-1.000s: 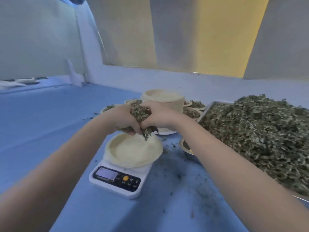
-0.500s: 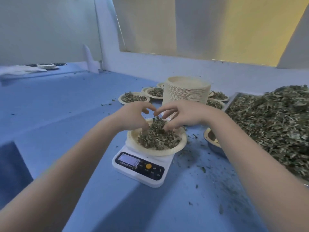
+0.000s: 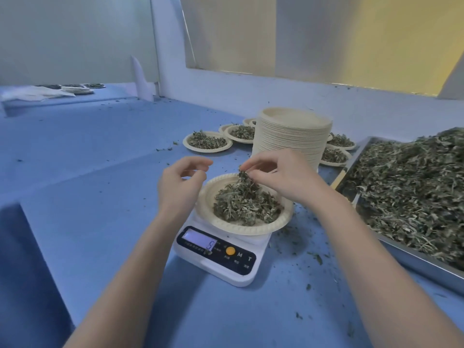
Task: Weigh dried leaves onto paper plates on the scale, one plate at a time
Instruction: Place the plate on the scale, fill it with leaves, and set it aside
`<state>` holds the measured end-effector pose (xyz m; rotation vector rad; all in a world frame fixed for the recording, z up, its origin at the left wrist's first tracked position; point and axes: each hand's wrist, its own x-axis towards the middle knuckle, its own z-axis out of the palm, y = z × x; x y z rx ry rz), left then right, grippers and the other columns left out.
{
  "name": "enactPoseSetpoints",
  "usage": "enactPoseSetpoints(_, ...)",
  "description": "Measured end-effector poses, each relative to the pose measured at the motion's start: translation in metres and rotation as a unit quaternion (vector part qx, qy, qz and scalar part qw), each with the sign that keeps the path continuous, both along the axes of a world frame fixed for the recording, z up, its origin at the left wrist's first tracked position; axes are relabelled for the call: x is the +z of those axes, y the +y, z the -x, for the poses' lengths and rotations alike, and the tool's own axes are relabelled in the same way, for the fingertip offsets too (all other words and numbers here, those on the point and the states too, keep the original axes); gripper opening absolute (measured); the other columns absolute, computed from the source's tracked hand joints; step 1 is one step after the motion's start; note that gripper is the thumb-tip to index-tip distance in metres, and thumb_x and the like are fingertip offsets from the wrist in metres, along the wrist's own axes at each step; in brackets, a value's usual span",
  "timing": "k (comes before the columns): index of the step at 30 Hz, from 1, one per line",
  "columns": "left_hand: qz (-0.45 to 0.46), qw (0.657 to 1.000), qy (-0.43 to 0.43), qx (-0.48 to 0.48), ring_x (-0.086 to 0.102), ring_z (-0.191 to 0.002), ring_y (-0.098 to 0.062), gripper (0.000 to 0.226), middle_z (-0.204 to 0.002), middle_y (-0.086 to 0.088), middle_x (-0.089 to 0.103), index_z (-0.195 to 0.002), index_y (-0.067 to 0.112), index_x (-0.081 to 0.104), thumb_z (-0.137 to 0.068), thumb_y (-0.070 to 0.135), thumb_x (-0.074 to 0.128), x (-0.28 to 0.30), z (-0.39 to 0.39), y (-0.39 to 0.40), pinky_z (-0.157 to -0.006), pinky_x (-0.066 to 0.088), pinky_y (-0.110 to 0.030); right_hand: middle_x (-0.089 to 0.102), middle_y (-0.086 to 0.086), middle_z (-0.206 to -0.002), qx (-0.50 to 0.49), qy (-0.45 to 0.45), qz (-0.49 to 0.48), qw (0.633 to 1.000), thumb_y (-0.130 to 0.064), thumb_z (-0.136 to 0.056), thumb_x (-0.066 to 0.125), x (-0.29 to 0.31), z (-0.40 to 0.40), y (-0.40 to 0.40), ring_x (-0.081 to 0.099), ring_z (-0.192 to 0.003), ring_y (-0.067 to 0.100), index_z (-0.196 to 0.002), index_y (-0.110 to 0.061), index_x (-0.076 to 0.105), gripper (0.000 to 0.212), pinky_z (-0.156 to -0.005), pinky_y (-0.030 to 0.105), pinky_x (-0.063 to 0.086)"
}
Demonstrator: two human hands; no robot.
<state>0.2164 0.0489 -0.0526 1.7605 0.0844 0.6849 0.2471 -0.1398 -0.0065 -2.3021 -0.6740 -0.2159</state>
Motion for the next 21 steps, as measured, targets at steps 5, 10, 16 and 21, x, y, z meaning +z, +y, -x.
enactPoseSetpoints(5,0.023,0.999,0.019,-0.018,0.058,-0.082,-0.01,0.031,-0.087,0.004,0.064,-0.083,0.034,0.068,-0.085,0.005,0.056,-0.014,0.003,0.011,-0.074,0.044,-0.023,0.07,-0.016,-0.088,0.005,-0.001,0.025,1.0,-0.018,-0.086,0.064,-0.001,0.002,0.002,0.061,-0.079,-0.006,-0.09,-0.036,0.072,0.02,-0.073,0.011,0.047)
enactPoseSetpoints(10,0.03,0.999,0.034,-0.027,0.058,-0.075,0.0,0.03,-0.087,0.006,0.064,-0.082,0.037,0.069,-0.085,0.01,0.057,-0.018,0.007,0.014,-0.07,0.042,-0.021,0.069,-0.017,-0.087,0.003,-0.003,0.036,0.999,-0.019,-0.086,0.064,-0.002,0.002,0.001,0.059,-0.076,-0.009,-0.088,-0.038,0.071,0.021,-0.065,0.004,0.044)
enactPoseSetpoints(16,-0.006,0.999,0.042,-0.03,0.06,-0.087,-0.022,0.027,-0.082,0.009,0.062,-0.085,0.034,0.069,-0.083,0.009,0.059,-0.021,0.007,0.009,-0.078,0.047,-0.03,0.07,-0.014,-0.091,-0.004,0.021,0.055,0.998,-0.02,-0.086,0.065,0.002,0.005,-0.013,0.061,-0.081,-0.006,-0.094,-0.035,0.072,0.018,-0.073,0.009,0.046)
enactPoseSetpoints(21,-0.15,0.988,-0.009,0.019,0.05,-0.096,-0.015,0.027,-0.092,0.017,0.055,-0.089,0.039,0.063,-0.083,0.013,0.061,-0.012,0.011,-0.001,-0.078,0.034,-0.024,0.07,-0.01,-0.094,-0.029,0.036,0.05,0.998,-0.022,-0.086,0.067,0.01,0.007,-0.033,0.063,-0.088,-0.002,-0.101,-0.028,0.073,0.017,-0.071,0.007,0.044)
